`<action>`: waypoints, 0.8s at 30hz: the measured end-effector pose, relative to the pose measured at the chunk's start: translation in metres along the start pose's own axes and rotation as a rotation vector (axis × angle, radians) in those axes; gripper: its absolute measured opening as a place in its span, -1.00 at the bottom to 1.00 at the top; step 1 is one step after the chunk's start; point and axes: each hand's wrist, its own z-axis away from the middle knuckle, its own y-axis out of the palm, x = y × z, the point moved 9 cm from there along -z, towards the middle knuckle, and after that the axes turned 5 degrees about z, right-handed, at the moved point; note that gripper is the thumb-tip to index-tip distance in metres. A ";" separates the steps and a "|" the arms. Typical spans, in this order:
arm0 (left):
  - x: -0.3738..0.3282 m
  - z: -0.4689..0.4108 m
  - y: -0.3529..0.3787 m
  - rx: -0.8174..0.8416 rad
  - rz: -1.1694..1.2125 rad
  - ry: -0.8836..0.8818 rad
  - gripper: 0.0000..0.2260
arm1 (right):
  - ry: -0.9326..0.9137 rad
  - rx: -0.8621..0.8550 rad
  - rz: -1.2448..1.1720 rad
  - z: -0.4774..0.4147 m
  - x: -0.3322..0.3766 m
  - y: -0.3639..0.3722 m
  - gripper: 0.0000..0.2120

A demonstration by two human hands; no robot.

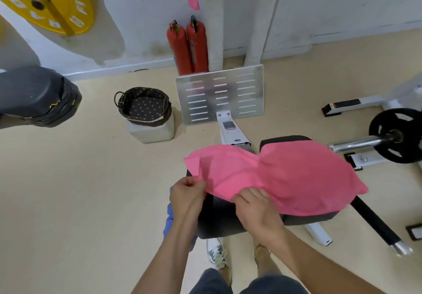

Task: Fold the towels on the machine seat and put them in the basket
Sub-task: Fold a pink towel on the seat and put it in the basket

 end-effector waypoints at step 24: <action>0.030 0.038 -0.009 0.203 -0.719 0.528 -0.84 | 0.224 0.342 -0.143 0.015 -0.044 -0.026 -0.74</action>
